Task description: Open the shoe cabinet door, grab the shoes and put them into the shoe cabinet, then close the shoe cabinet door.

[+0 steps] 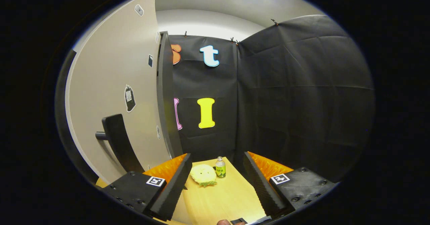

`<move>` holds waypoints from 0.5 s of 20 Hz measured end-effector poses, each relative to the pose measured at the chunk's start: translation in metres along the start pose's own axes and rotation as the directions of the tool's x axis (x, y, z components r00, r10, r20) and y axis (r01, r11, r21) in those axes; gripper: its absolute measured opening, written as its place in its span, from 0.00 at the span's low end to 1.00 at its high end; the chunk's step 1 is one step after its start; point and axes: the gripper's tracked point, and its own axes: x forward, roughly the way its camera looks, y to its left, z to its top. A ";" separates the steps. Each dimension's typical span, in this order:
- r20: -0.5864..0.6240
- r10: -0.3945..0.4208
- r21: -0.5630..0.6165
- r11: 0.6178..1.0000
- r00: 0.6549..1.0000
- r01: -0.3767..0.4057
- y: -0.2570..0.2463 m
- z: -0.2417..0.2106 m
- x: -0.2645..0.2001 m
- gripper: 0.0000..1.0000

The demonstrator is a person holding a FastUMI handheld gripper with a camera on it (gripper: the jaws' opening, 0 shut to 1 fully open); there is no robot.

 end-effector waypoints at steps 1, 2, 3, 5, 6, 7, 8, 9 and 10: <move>0.002 0.004 0.004 1.000 1.000 -0.004 0.001 0.005 0.000 0.96; 0.005 0.011 0.005 1.000 1.000 -0.011 0.003 0.007 0.000 0.97; 0.002 0.009 0.004 1.000 1.000 -0.009 0.003 0.005 -0.002 0.98; 0.000 0.055 0.031 0.998 0.998 -0.055 0.018 0.004 -0.010 0.98; -0.002 0.029 0.017 0.999 1.000 -0.029 0.020 0.000 -0.014 0.97; 0.007 0.026 -0.006 1.000 1.000 -0.025 0.021 0.004 -0.015 0.96; 0.012 0.018 -0.017 1.000 1.000 -0.018 0.021 0.004 -0.018 0.95; 0.005 0.020 -0.012 1.000 1.000 -0.019 0.029 0.001 -0.019 0.96; -0.002 0.031 -0.008 0.999 1.000 -0.031 0.040 -0.002 -0.020 0.97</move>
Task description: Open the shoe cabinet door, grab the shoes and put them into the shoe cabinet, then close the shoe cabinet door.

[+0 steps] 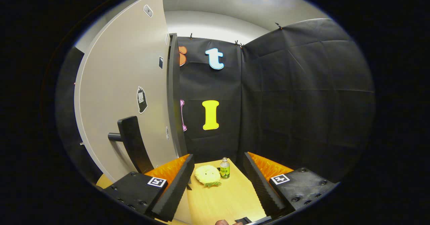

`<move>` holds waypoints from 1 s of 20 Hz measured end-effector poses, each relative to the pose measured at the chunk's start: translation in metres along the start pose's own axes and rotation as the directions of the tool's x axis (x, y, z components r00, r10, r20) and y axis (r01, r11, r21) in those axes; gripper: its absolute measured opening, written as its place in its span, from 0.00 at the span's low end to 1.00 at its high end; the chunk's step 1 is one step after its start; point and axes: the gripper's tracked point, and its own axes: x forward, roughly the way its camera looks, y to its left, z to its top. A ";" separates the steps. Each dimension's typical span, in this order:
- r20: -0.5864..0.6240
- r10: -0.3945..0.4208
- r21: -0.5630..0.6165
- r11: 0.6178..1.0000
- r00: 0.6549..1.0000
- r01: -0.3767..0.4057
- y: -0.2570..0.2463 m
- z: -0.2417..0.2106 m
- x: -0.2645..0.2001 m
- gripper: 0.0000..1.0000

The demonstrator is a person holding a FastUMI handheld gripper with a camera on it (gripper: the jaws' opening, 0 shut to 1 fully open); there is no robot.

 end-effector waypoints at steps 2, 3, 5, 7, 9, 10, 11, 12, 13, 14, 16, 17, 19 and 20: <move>-0.004 0.033 -0.012 0.999 0.999 -0.033 0.023 -0.002 -0.005 0.97; -0.006 0.047 -0.017 0.999 0.999 -0.047 0.035 -0.003 -0.010 0.97; -0.006 0.056 -0.025 0.998 0.998 -0.056 0.058 -0.004 -0.014 0.97; 0.000 0.049 -0.034 0.998 0.999 -0.049 0.079 -0.005 -0.017 0.97; 0.003 0.047 -0.040 0.998 0.999 -0.046 0.102 -0.006 -0.018 0.97; 0.001 0.050 -0.041 0.998 0.999 -0.050 0.113 -0.008 -0.018 0.97; -0.002 0.053 -0.040 0.998 0.999 -0.053 0.125 -0.009 -0.018 0.97; -0.001 0.059 -0.044 0.997 0.998 -0.059 0.137 -0.009 -0.017 0.97; 0.001 0.065 -0.046 0.997 0.998 -0.065 0.149 -0.011 -0.015 0.97; 0.001 0.073 -0.048 0.996 0.997 -0.073 0.162 -0.012 -0.013 0.97; -0.005 0.105 -0.043 0.993 0.994 -0.106 0.191 -0.015 -0.009 0.97; -0.010 0.129 -0.035 0.991 0.992 -0.130 0.207 -0.017 -0.009 0.97; -0.018 0.178 -0.034 0.983 0.984 -0.178 0.230 -0.017 -0.015 0.98; -0.015 0.189 -0.045 0.981 0.982 -0.190 0.236 -0.017 -0.018 0.98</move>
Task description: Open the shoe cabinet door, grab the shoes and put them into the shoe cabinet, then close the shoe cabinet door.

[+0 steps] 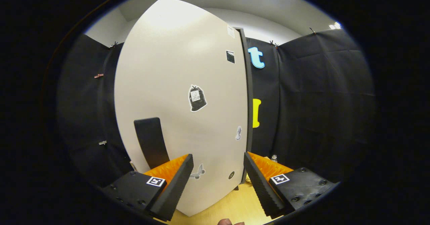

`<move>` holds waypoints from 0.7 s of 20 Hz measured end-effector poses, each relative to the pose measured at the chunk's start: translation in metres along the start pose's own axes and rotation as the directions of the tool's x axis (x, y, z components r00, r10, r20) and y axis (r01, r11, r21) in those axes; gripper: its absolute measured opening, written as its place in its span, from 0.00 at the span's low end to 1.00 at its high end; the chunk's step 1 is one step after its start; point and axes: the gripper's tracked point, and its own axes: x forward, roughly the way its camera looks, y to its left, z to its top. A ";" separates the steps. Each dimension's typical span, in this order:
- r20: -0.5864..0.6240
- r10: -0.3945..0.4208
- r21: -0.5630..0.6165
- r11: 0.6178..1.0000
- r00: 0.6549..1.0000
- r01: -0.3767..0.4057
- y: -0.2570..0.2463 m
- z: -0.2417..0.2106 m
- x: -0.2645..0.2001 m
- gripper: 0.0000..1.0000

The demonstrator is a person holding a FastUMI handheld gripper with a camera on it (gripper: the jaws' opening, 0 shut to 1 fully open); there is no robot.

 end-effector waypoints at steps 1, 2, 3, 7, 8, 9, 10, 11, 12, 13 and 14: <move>0.001 0.010 -0.003 1.000 1.000 -0.010 0.008 0.000 0.000 0.98; 0.003 0.017 0.002 1.000 1.000 -0.017 0.013 0.000 -0.001 0.97; 0.003 0.022 0.009 1.000 1.000 -0.022 0.018 -0.001 -0.001 0.97; 0.000 0.017 0.005 1.000 1.000 -0.017 0.022 -0.002 -0.001 0.97; 0.004 0.013 0.001 1.000 1.000 -0.013 0.021 -0.002 0.000 0.98; 0.007 0.009 -0.004 1.000 1.000 -0.009 0.021 -0.001 0.000 0.97; 0.012 0.003 -0.010 1.000 1.000 -0.002 0.020 0.000 0.000 0.98; 0.017 -0.001 -0.015 1.000 1.000 0.001 0.019 0.001 0.000 0.97; 0.022 -0.004 -0.019 1.000 1.000 0.004 0.019 0.002 0.001 0.97; 0.023 -0.005 -0.021 1.000 1.000 0.005 0.018 0.002 0.001 0.97; 0.021 -0.009 -0.019 1.000 1.000 0.010 0.018 0.001 0.001 0.97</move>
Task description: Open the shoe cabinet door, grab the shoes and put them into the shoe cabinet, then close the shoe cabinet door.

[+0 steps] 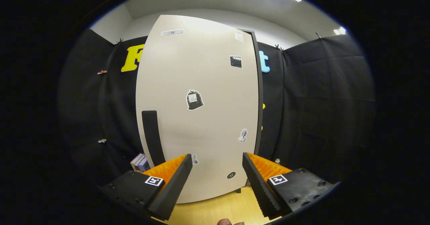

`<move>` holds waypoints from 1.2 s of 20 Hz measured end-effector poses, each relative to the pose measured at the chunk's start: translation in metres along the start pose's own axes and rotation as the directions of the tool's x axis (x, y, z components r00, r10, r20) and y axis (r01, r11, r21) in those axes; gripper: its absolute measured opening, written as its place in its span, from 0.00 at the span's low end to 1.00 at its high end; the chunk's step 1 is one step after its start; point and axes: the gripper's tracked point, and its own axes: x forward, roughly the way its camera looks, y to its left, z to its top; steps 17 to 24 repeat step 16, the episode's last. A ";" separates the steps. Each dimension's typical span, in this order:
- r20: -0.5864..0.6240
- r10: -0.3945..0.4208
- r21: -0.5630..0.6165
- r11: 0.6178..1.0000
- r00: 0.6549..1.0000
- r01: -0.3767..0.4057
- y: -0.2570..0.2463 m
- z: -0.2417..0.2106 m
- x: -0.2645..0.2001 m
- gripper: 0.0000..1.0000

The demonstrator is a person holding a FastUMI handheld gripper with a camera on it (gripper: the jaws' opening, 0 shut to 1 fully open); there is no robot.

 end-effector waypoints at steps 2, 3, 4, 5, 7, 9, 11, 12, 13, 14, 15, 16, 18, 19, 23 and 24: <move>0.010 -0.019 0.002 1.000 1.000 0.019 -0.002 0.003 0.001 0.98; 0.015 -0.023 0.006 1.000 1.000 0.023 -0.005 0.003 0.003 0.98; 0.017 -0.023 0.008 1.000 1.000 0.023 -0.008 0.004 0.004 0.97; 0.016 -0.022 0.008 1.000 1.000 0.021 -0.009 0.006 0.001 0.97; 0.024 -0.014 -0.004 1.000 1.000 0.014 -0.007 0.008 0.001 0.97; 0.027 -0.002 -0.010 1.000 1.000 0.002 -0.002 0.010 0.003 0.97; 0.021 0.014 -0.007 1.000 1.000 -0.014 0.007 0.007 0.006 0.98; 0.015 0.025 -0.004 1.000 1.000 -0.025 0.012 0.005 0.007 0.97; 0.010 0.032 -0.007 0.999 0.999 -0.032 0.015 0.004 0.008 0.97; 0.008 0.045 -0.013 0.999 0.999 -0.045 0.020 0.004 0.007 0.98; 0.011 0.049 -0.018 0.999 0.999 -0.049 0.021 0.005 0.006 0.97; 0.015 0.055 -0.017 0.998 0.998 -0.055 0.024 0.007 0.006 0.98; 0.015 0.055 -0.017 0.998 0.998 -0.055 0.024 0.007 0.006 0.98; 0.015 0.055 -0.017 0.998 0.998 -0.055 0.024 0.007 0.006 0.98; 0.015 0.055 -0.017 0.998 0.998 -0.055 0.024 0.007 0.006 0.98; 0.015 0.055 -0.017 0.998 0.998 -0.055 0.024 0.007 0.006 0.98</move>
